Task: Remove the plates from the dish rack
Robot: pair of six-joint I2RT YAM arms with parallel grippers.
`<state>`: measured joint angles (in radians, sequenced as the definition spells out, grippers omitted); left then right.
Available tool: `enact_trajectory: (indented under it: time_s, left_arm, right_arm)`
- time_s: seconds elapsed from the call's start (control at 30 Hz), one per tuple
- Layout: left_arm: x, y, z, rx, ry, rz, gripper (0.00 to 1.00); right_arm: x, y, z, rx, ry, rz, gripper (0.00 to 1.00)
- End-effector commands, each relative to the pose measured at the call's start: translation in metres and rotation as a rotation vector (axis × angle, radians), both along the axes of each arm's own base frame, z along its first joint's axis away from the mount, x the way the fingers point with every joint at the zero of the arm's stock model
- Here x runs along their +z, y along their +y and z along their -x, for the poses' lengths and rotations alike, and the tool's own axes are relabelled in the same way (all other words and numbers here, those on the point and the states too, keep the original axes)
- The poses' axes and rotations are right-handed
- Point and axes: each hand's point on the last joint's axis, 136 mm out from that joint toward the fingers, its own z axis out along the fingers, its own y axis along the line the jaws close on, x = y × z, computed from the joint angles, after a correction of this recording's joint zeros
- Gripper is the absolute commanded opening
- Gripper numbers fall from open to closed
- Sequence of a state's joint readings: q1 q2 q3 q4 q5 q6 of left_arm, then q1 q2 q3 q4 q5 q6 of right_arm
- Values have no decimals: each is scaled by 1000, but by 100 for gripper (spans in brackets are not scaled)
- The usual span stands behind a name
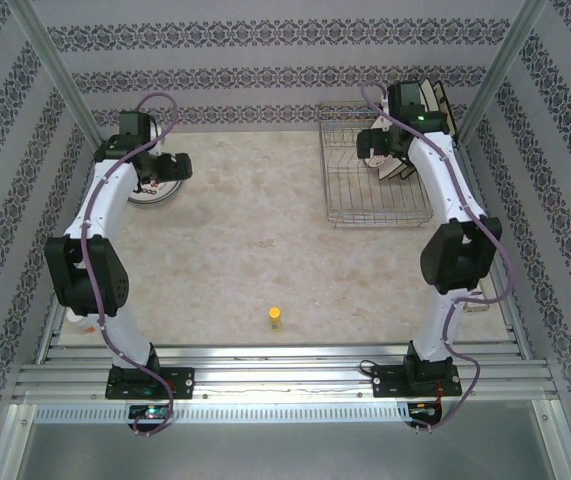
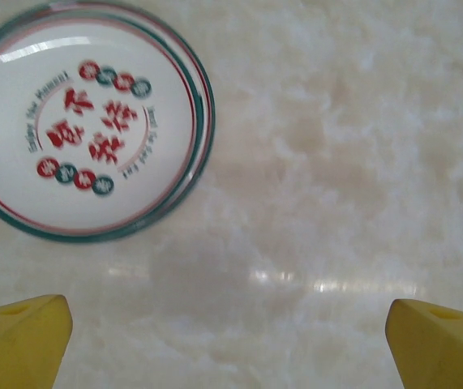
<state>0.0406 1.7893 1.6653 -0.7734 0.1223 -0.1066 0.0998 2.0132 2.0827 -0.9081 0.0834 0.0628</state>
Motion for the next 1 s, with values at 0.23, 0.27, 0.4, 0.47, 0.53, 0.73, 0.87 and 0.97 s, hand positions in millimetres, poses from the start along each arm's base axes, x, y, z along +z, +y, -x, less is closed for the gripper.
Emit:
enact_trajectory:
  time_s: [0.23, 0.27, 0.4, 0.47, 0.53, 0.73, 0.87, 0.97]
  left_arm:
    - [-37, -21, 24, -97, 199, -48, 100]
    - [-38, -21, 24, -98, 203, -48, 100]
    - [-41, -21, 23, -105, 208, -54, 100]
    - [-41, -21, 23, -107, 216, -60, 100]
    - [-41, -21, 22, -109, 217, -66, 100]
    - [-40, -21, 21, -111, 222, -71, 100]
    - [-42, -23, 19, -113, 221, -69, 100]
    - [-45, -24, 17, -117, 227, -69, 100]
  right_arm:
    - [9, -37, -64, -131, -115, 143, 97]
    - [7, -39, -68, -141, -118, 156, 97]
    - [-8, -46, -84, -153, -112, 150, 97]
    - [-18, -49, -90, -158, -98, 153, 97]
    - [-25, -52, -93, -167, -94, 165, 97]
    - [-47, -56, -104, -176, -81, 149, 94]
    - [-61, -55, -110, -171, -65, 96, 91]
    - [-69, -53, -112, -169, -59, 76, 89]
